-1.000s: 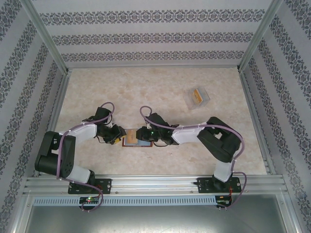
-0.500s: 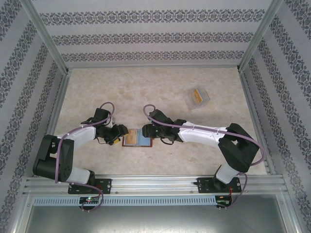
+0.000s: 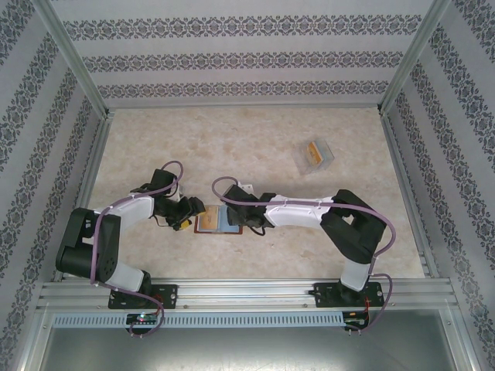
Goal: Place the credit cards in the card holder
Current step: Close the card holder at the center of the table.
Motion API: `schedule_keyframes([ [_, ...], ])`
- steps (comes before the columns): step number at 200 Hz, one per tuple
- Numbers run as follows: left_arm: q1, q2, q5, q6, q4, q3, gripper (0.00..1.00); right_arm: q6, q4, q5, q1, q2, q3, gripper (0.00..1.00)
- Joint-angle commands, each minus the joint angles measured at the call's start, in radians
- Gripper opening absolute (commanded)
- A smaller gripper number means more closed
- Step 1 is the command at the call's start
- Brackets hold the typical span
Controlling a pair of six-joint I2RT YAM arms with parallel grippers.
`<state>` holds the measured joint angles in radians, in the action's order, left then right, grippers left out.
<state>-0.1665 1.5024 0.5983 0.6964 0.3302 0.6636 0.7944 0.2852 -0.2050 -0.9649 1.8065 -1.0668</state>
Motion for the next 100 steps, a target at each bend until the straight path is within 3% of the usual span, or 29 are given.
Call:
schedule_keyframes([
  [1,-0.043,0.093,-0.003,-0.046,-0.077,-0.014,0.67,0.023,0.043,-0.091,0.002,-0.044,0.019,0.5],
  [56,-0.048,0.099,0.001,-0.038,-0.091,-0.021,0.66,0.068,-0.002,-0.039,0.015,-0.104,0.096,0.32],
  [100,-0.049,0.123,0.029,-0.041,-0.1,-0.006,0.65,0.069,-0.164,0.057,0.028,-0.138,0.166,0.16],
])
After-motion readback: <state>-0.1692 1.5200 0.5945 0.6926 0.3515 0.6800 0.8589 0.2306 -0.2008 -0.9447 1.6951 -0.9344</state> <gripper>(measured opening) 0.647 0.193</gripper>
